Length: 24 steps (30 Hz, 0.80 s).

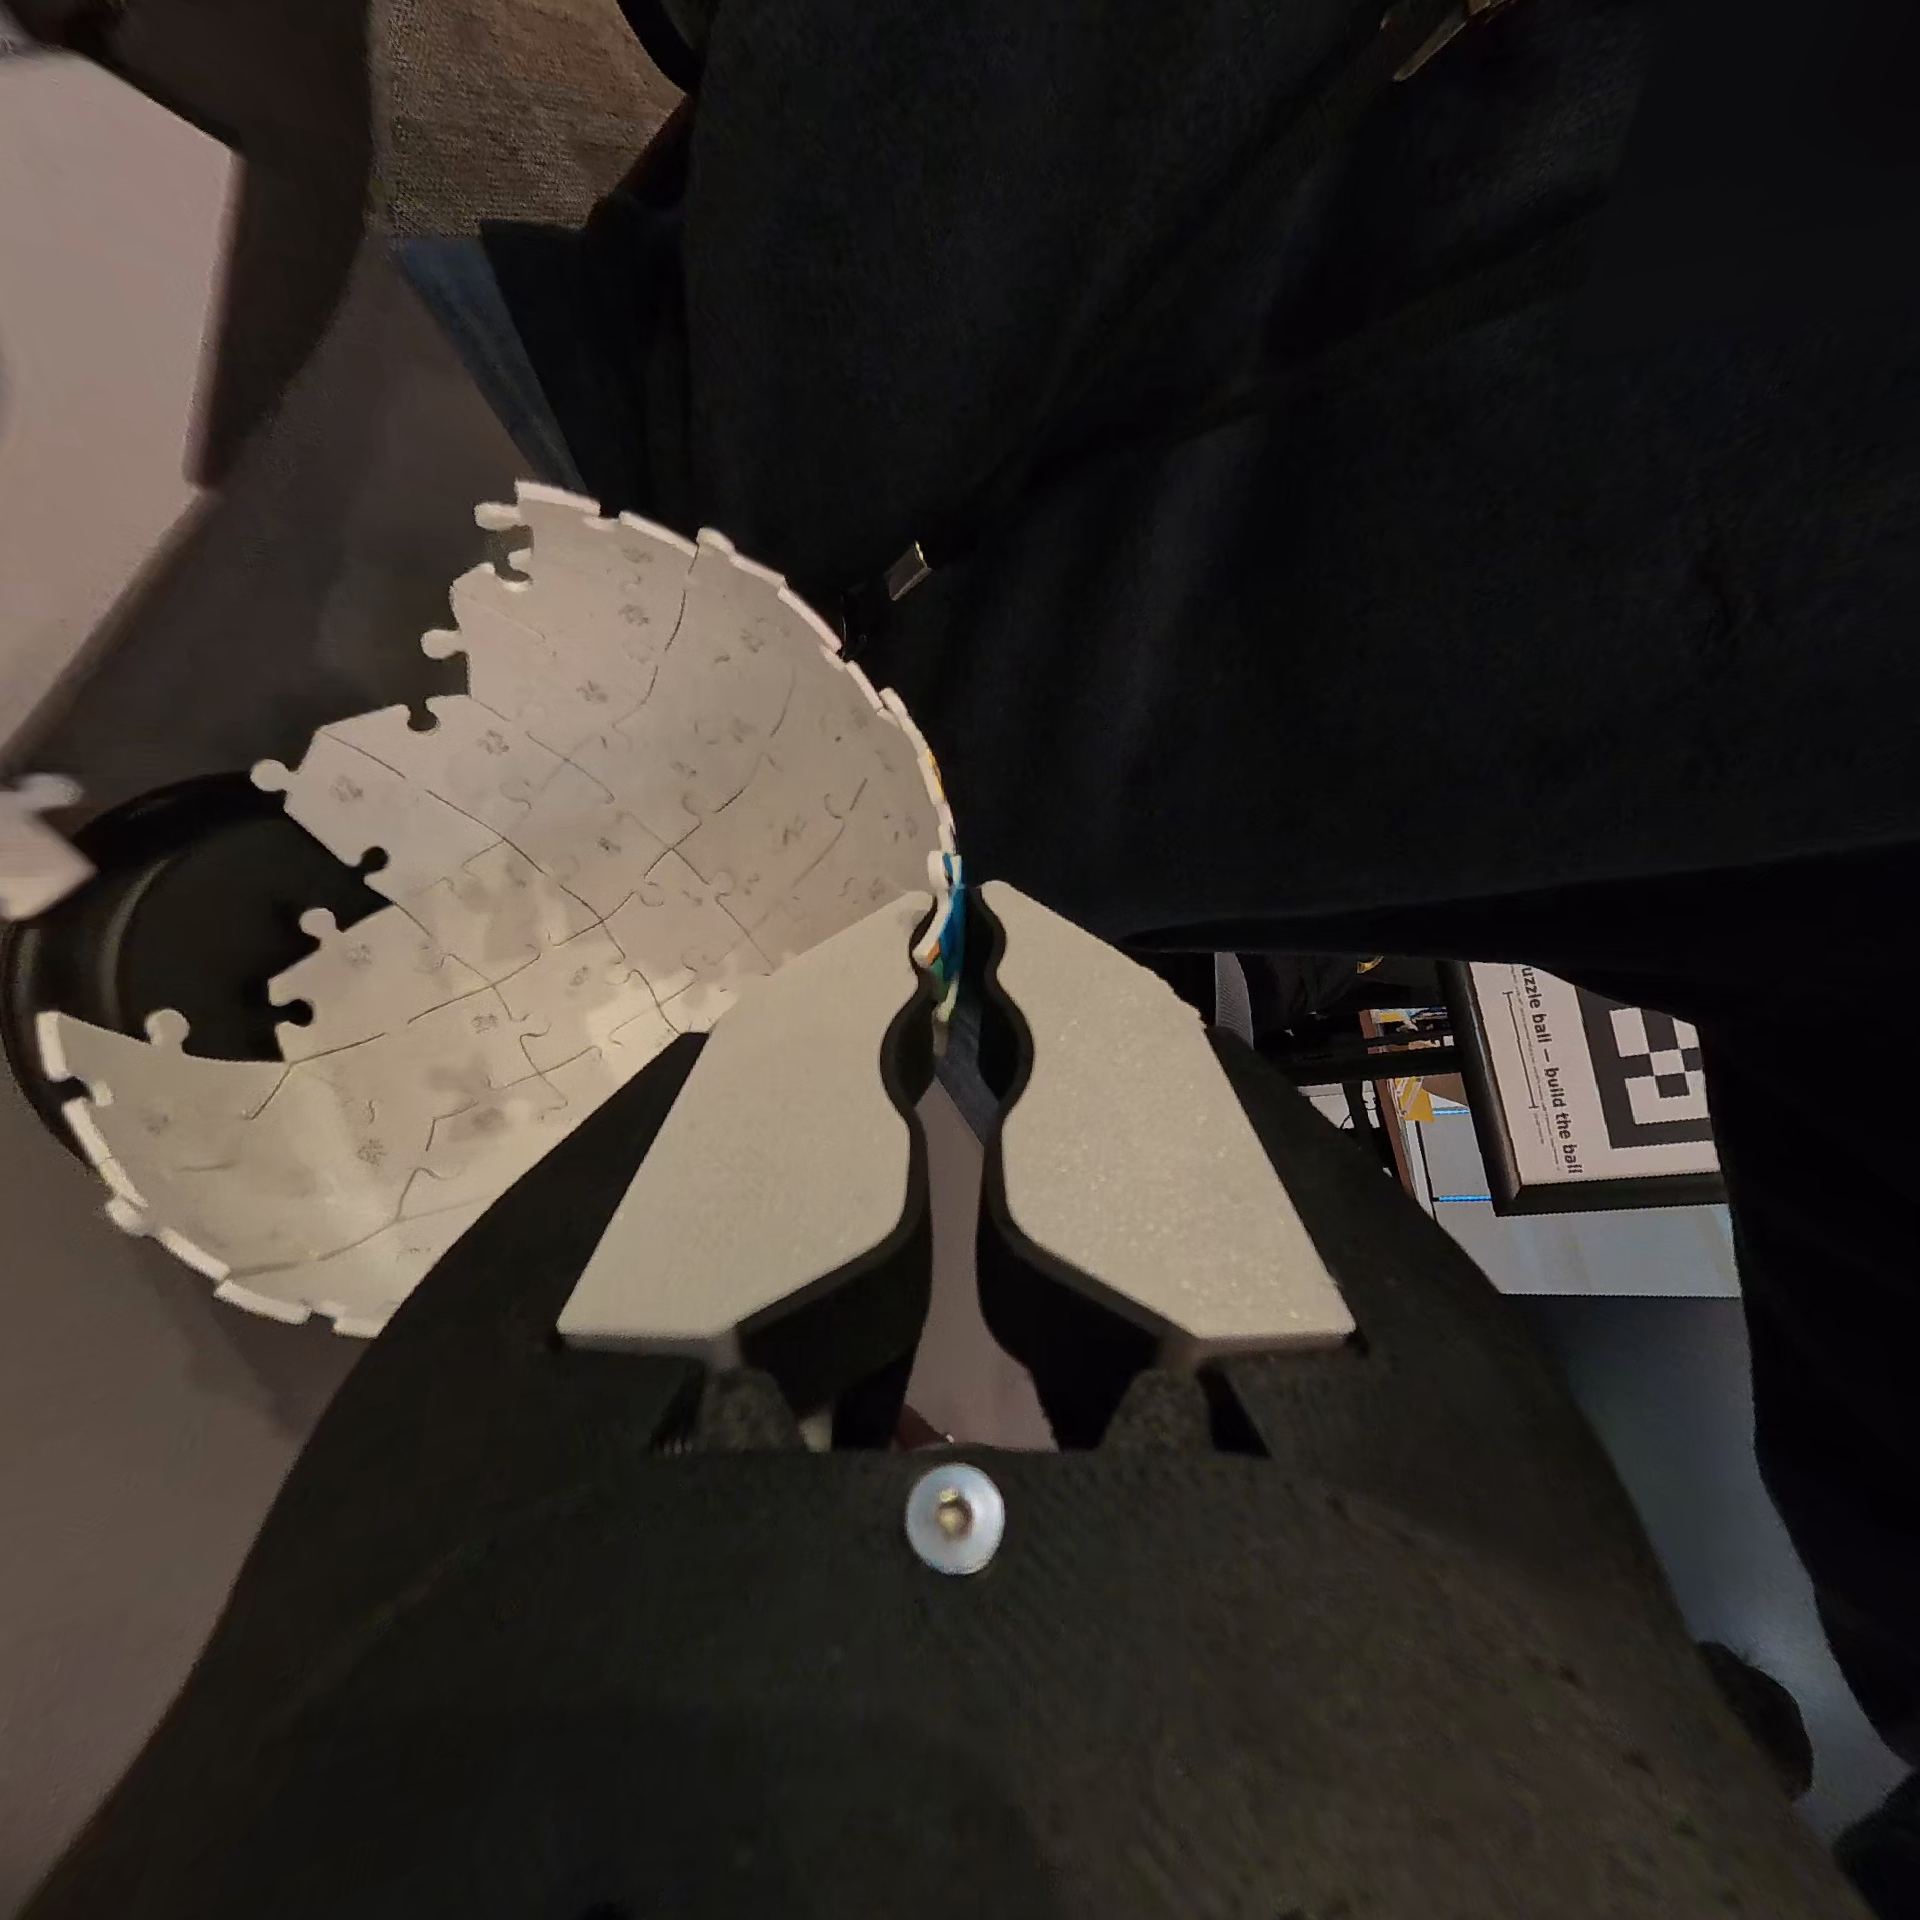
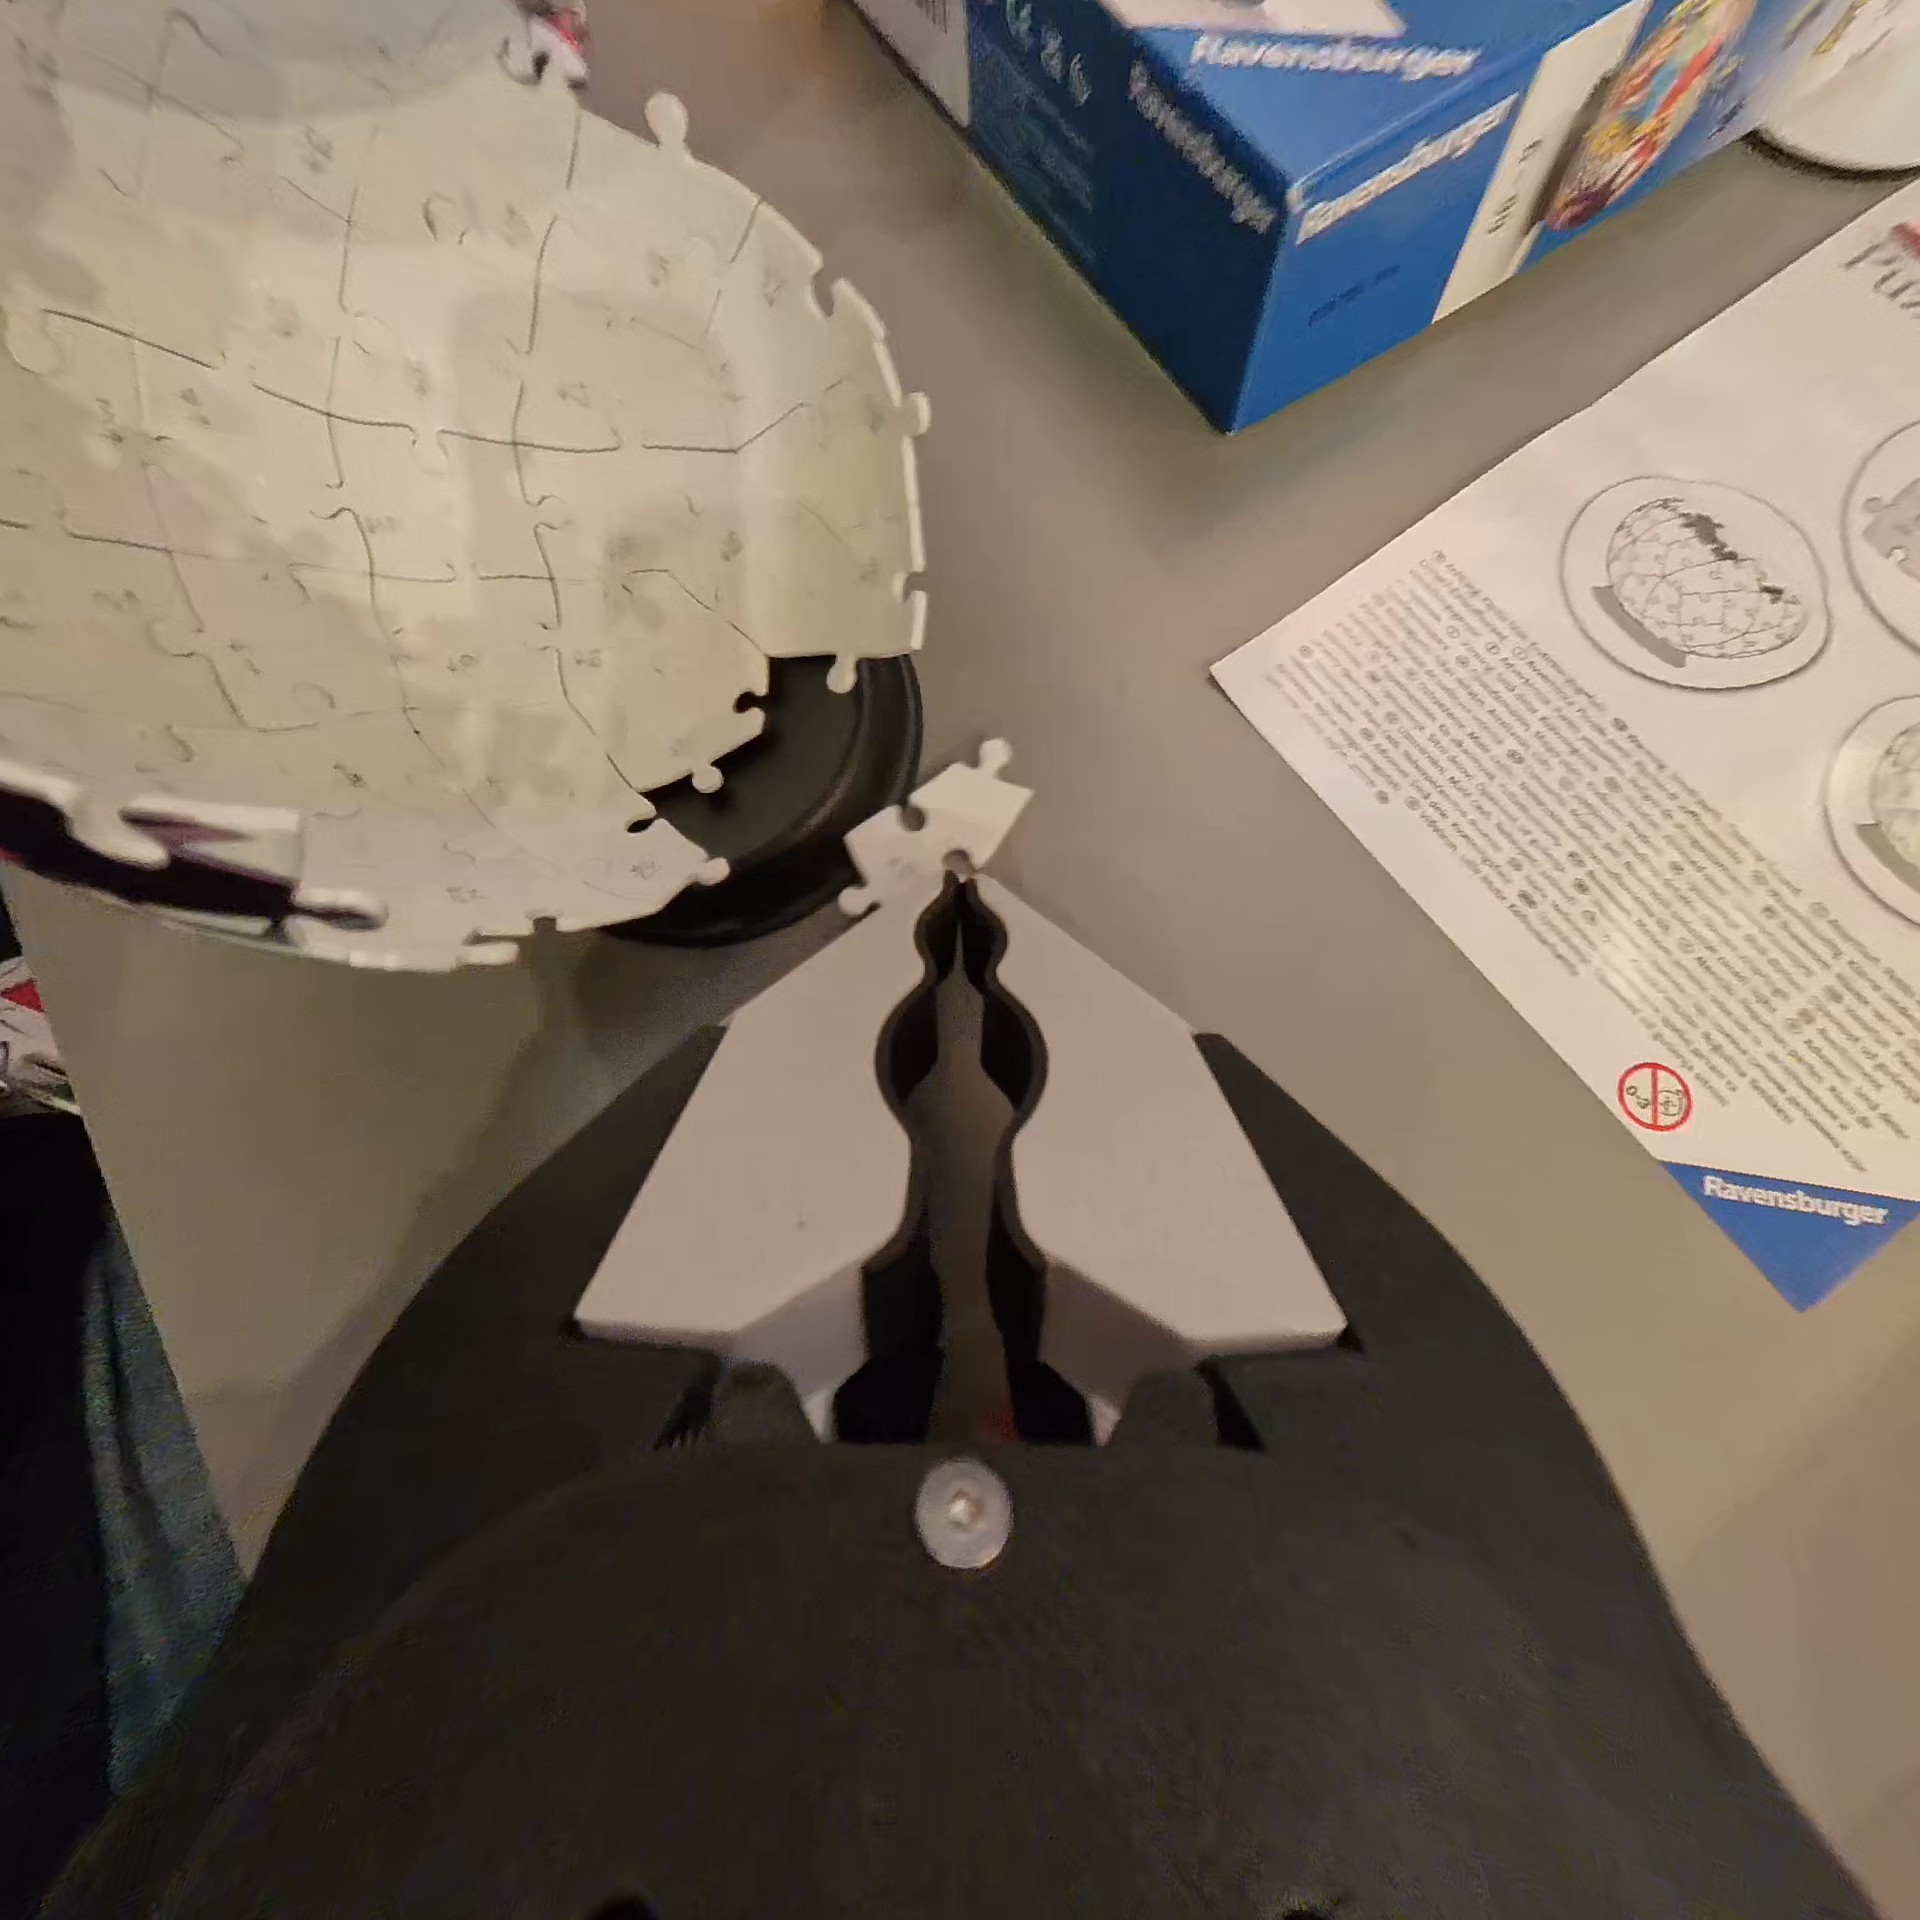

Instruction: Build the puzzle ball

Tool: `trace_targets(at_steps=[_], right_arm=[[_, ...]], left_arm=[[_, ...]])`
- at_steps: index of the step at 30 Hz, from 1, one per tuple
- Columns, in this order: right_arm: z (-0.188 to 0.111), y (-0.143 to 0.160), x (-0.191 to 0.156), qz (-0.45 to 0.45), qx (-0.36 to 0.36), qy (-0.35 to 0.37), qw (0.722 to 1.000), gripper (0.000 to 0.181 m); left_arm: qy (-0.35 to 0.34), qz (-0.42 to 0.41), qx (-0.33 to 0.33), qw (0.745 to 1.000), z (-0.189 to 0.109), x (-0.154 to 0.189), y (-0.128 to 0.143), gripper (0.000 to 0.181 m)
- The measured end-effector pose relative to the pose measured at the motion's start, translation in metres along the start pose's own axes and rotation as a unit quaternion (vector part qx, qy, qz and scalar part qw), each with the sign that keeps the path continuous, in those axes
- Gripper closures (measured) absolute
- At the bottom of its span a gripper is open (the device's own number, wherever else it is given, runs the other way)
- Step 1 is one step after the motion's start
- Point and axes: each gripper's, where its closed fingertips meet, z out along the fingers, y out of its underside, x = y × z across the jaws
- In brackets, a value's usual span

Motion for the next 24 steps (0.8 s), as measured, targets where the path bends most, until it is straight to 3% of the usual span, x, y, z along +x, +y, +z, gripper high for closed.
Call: trace_targets(at_steps=[5,11,15,24], right_arm=[[-0.005,0.001,0.001,-0.013,0.002,-0.019,1.0,0.181],[-0.003,0.002,-0.012,-0.002,-0.012,-0.033,0.999,0.137],[0.0,0.004,-0.002,-0.024,-0.005,0.021,0.999,0.165],[-0.004,0.005,0.0,-0.04,0.002,0.023,0.999,0.17]], left_arm=[[0.0,-0.001,-0.001,1.0,-0.001,0.0,0.0,0.179],[0.002,-0.002,-0.003,1.0,-0.001,0.001,0.0,0.179],[0.0,-0.002,-0.005,1.0,-0.001,0.0,0.001,0.179],[-0.002,0.0,-0.007,1.0,0.0,0.001,0.0,0.179]])
